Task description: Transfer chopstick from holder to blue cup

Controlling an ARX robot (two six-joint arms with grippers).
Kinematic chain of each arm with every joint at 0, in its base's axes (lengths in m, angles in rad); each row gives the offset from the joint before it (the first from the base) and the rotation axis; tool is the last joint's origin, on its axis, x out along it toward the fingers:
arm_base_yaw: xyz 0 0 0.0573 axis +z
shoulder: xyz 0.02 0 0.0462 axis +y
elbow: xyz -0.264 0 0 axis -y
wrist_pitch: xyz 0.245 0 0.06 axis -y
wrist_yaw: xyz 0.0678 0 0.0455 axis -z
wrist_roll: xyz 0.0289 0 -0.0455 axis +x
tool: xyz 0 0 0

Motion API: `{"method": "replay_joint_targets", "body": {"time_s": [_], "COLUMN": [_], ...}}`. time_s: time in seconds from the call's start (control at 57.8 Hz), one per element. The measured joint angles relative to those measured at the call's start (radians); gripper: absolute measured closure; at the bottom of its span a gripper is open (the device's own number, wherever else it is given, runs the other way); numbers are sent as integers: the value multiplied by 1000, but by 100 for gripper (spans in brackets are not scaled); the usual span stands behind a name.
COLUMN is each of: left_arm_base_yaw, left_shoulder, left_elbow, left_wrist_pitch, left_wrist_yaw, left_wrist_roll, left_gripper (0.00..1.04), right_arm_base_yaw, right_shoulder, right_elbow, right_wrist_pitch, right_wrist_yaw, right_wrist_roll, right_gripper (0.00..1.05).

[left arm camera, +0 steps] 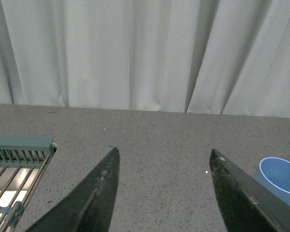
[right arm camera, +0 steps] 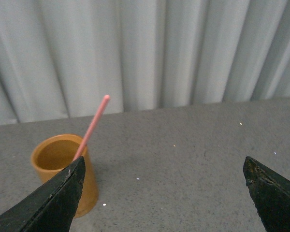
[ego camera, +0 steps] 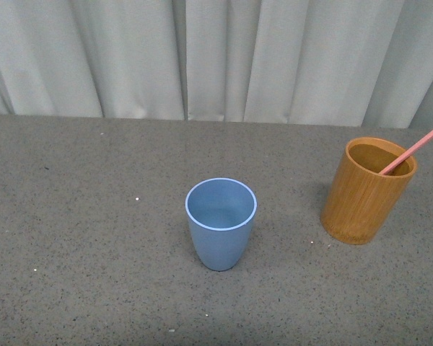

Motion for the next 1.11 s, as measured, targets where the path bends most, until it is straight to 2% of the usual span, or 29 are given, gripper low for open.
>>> {"method": "replay_joint_targets", "body": {"time_s": [0.104,0.26,0.623,1.107], "left_arm_base_yaw": [0,0,0,0], "left_shoulder": [0,0,0,0], "left_elbow": [0,0,0,0], "left_wrist_pitch": [0,0,-1,-1], "left_wrist_yaw": [0,0,0,0], "left_wrist_roll": [0,0,2,2], "left_gripper": [29,5,7,7], "right_arm_base_yaw": [-24,-13,103,160], "right_shoulder": [364,693,895,1041], "right_elbow": [98,210,388,567], "right_wrist_pitch": [171,200,180,143], "right_wrist_yaw": [3,32,117,163], "right_wrist_roll": [39,82,154,198], "right_gripper": [10,10,10,10]}}
